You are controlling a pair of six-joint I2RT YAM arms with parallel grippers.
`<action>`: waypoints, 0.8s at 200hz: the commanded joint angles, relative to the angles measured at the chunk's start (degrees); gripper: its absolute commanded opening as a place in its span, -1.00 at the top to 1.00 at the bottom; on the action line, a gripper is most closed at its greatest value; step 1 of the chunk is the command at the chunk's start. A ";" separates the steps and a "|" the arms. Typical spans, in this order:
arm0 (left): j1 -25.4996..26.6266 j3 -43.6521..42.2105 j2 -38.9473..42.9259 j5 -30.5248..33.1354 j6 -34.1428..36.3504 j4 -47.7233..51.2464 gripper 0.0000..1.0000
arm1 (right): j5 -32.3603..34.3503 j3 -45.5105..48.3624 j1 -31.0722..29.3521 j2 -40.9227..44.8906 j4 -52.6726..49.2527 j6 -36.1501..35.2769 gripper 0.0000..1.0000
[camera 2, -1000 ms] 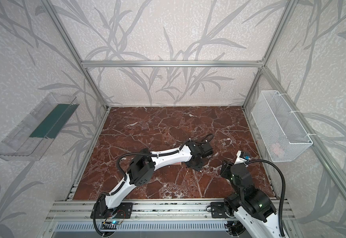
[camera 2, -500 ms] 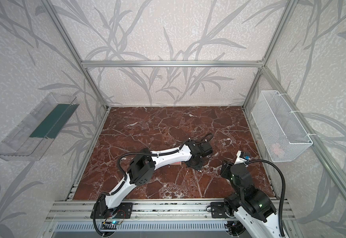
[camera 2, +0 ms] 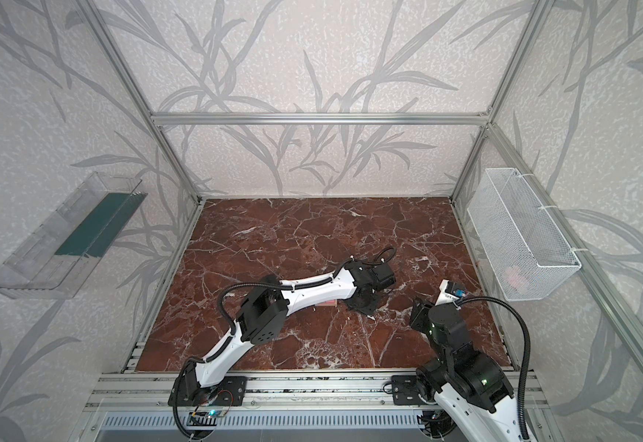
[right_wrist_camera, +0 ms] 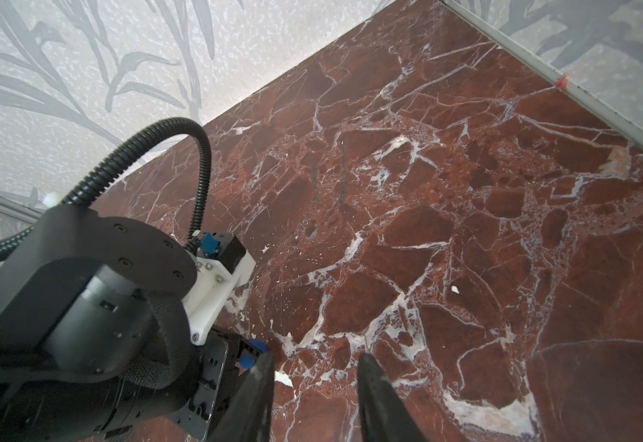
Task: Build the wood block tower
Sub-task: 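Lift the blue cylinder and carry it over the stack with the left gripper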
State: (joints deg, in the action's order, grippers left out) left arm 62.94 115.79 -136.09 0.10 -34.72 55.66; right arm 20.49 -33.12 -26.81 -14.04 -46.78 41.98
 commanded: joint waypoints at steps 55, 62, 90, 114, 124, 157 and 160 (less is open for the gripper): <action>-0.25 0.67 2.24 0.34 -0.27 1.20 0.65 | -0.24 -0.16 0.18 -0.10 -0.59 -0.09 0.24; -0.20 0.69 2.76 0.34 -0.12 1.27 0.65 | -0.43 -0.26 0.18 -0.26 -0.58 -0.14 0.24; -0.27 0.67 5.09 0.47 0.60 1.86 0.65 | -1.06 -0.61 0.22 -0.62 -0.47 -0.18 0.24; -0.26 1.20 7.51 1.22 1.05 3.02 0.64 | -2.18 -1.36 0.18 -0.96 -0.53 0.00 0.25; -0.27 1.92 8.41 1.52 1.55 3.99 0.64 | -2.75 -1.58 0.20 -1.12 -0.56 0.19 0.25; -0.22 4.83 11.36 3.87 3.41 8.27 0.64 | -4.94 -1.94 0.19 -1.76 0.02 0.48 0.26; -0.21 5.00 11.68 3.98 3.59 8.59 0.64 | -5.20 -1.94 0.18 -1.89 0.14 0.48 0.26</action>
State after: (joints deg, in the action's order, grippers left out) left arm 62.94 117.75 -128.86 1.26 -33.04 59.02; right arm 17.39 -33.41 -26.81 -15.03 -46.74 42.04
